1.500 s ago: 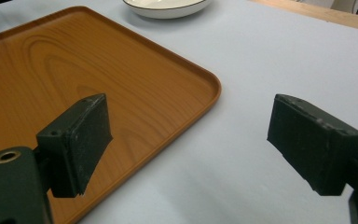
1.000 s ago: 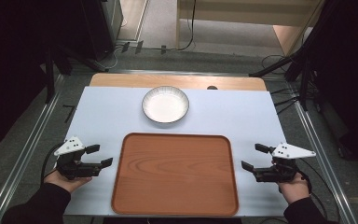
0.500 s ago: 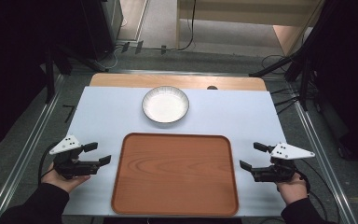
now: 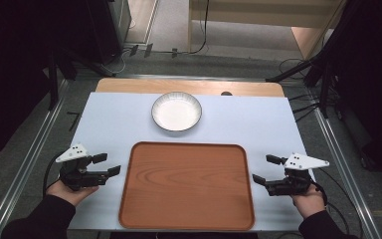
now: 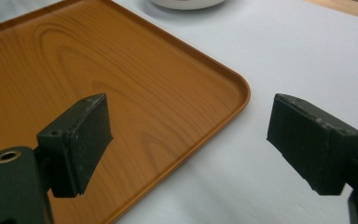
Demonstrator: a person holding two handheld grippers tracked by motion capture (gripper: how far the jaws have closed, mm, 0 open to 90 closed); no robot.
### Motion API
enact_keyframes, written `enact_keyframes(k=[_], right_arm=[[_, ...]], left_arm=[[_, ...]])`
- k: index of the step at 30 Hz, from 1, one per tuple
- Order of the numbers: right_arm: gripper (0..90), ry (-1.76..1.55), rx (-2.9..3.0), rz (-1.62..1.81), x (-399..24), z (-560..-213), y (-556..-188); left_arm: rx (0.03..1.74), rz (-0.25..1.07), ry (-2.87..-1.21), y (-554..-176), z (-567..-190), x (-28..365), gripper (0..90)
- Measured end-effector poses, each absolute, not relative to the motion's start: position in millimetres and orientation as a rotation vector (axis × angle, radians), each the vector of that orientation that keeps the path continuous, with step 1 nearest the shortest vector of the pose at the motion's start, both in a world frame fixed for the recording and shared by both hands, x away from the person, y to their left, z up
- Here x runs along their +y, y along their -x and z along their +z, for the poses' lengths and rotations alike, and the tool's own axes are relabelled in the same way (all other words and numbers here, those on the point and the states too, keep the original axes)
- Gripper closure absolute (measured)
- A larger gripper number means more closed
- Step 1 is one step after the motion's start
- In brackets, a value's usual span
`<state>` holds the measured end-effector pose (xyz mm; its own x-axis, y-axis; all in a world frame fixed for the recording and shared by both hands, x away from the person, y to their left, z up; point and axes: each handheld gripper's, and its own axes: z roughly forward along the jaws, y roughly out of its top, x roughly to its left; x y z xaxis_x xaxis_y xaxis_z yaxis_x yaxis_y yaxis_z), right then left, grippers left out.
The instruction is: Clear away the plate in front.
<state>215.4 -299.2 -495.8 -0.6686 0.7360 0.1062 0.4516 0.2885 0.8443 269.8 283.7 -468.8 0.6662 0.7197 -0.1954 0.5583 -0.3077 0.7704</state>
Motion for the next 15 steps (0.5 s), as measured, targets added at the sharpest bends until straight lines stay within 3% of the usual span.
enact_keyframes(k=[10,15], right_arm=[[14.3,-1.094,2.243,1.335,-300.8,-496.7,-215.2],[14.2,-1.097,2.256,1.337,-300.2,-496.8,-214.9]], left_arm=[[1.033,0.256,-1.967,-274.3,-465.9,286.5,26.8],[1.097,0.169,-1.951,-282.1,-462.8,289.6,30.8]])
